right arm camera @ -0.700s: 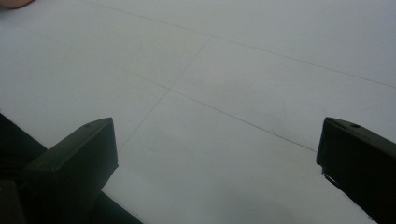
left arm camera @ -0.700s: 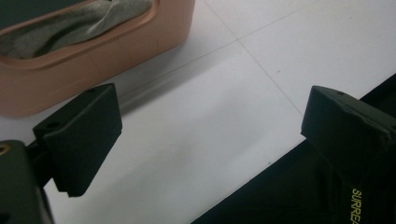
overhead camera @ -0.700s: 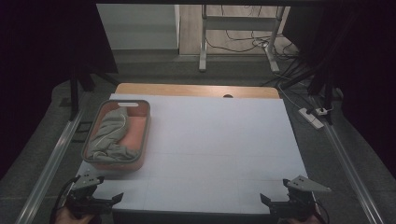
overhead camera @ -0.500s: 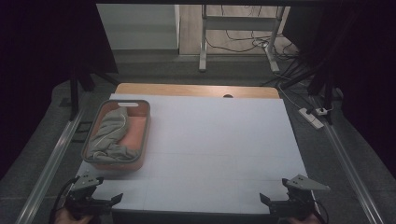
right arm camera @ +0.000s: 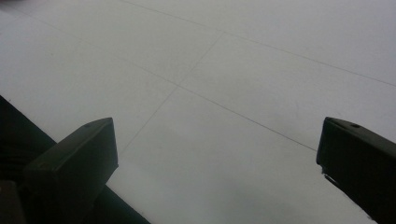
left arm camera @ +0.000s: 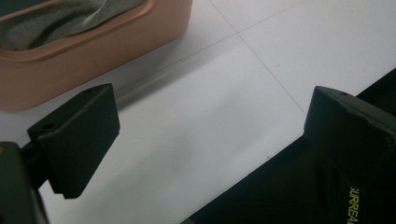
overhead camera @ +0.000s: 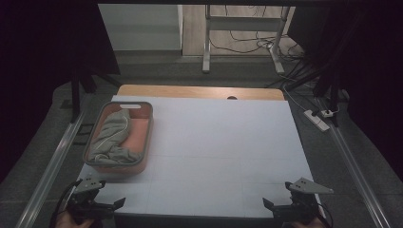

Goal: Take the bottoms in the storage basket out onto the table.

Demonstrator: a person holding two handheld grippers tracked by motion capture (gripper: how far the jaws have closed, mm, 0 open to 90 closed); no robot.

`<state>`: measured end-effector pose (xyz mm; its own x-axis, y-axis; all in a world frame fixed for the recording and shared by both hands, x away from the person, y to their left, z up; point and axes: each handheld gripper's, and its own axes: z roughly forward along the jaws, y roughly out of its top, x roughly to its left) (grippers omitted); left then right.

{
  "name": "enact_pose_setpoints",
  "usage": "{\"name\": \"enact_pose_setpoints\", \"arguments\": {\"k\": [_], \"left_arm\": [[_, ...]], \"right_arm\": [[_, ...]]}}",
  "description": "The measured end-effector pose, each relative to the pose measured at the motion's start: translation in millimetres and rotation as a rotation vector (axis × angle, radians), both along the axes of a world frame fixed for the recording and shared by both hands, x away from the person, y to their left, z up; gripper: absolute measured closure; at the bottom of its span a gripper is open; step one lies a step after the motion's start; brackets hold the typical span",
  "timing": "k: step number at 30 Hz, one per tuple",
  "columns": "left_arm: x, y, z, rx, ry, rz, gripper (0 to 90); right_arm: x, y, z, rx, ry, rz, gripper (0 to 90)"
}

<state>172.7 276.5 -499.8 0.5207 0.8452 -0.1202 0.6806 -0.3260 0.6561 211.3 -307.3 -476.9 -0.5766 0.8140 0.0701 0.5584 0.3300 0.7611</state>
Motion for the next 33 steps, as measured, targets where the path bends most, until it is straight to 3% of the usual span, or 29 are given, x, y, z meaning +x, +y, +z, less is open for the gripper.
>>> {"name": "enact_pose_setpoints", "arguments": {"k": [7,11,15,17,21,33], "left_arm": [[-0.2,4.7,1.1,-0.043,-0.001,0.002,0.5],[-0.6,2.5,3.4,0.007,-0.002,0.003,0.5],[-0.6,4.8,6.6,-0.030,-0.009,-0.010,0.4],[0.7,7.0,7.2,-0.057,0.013,-0.012,0.1],[1.7,8.0,6.7,-0.072,0.033,-0.013,0.0],[4.8,4.9,14.3,-0.086,-0.018,-0.008,0.0]], "right_arm": [[0.4,0.7,-0.4,-0.003,0.005,0.011,0.0],[0.4,1.6,-0.3,-0.014,0.007,0.017,0.0],[0.8,1.2,-0.6,-0.005,0.008,0.021,0.0],[0.9,1.4,-0.7,-0.006,0.009,0.022,0.0],[0.8,2.2,-0.8,-0.010,0.013,0.032,0.0],[2.2,2.6,-1.5,-0.011,0.027,0.040,0.0]]}}
